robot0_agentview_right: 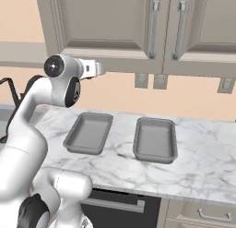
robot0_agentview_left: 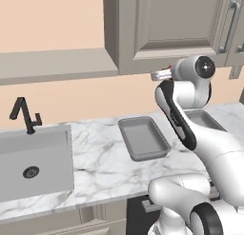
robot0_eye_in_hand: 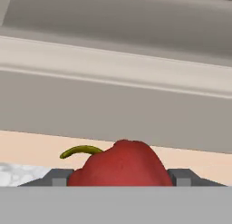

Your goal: Place one bell pepper and one chicken drumstick in each tupperware on the nearby counter, to pack two identical lunches.

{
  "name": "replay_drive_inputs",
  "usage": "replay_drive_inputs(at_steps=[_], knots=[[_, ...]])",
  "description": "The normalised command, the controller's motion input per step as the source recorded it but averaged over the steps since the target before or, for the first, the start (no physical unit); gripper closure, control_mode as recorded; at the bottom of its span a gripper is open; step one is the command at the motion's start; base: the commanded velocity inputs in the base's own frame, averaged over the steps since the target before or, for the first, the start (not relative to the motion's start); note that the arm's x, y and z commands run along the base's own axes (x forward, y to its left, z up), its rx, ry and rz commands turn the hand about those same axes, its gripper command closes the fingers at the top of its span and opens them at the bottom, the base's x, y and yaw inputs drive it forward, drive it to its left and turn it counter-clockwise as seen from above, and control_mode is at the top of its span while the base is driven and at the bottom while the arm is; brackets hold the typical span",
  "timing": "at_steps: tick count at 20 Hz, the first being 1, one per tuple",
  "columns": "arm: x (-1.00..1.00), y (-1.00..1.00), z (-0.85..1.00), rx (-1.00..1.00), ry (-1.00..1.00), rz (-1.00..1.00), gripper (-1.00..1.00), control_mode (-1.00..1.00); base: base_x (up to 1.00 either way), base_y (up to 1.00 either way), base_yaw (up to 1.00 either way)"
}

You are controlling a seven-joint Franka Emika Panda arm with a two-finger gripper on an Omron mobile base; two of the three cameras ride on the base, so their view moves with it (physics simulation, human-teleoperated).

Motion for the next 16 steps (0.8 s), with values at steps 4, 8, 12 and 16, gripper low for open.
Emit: replay_drive_inputs(at_steps=[4,8,12,16], knots=[[0.00,0.29,-0.72,0.00,0.18,0.00,1.00,-1.00,0.00,0.00,0.00],[0.00,0.28,-0.85,0.00,0.22,0.01,1.00,-1.00,0.00,0.00,0.00],[0.00,0.23,-0.85,0.09,0.19,0.03,1.00,-1.00,0.00,0.00,0.00],[0.00,0.12,-0.70,0.11,0.11,0.05,1.00,-1.00,0.00,0.00,0.00]])
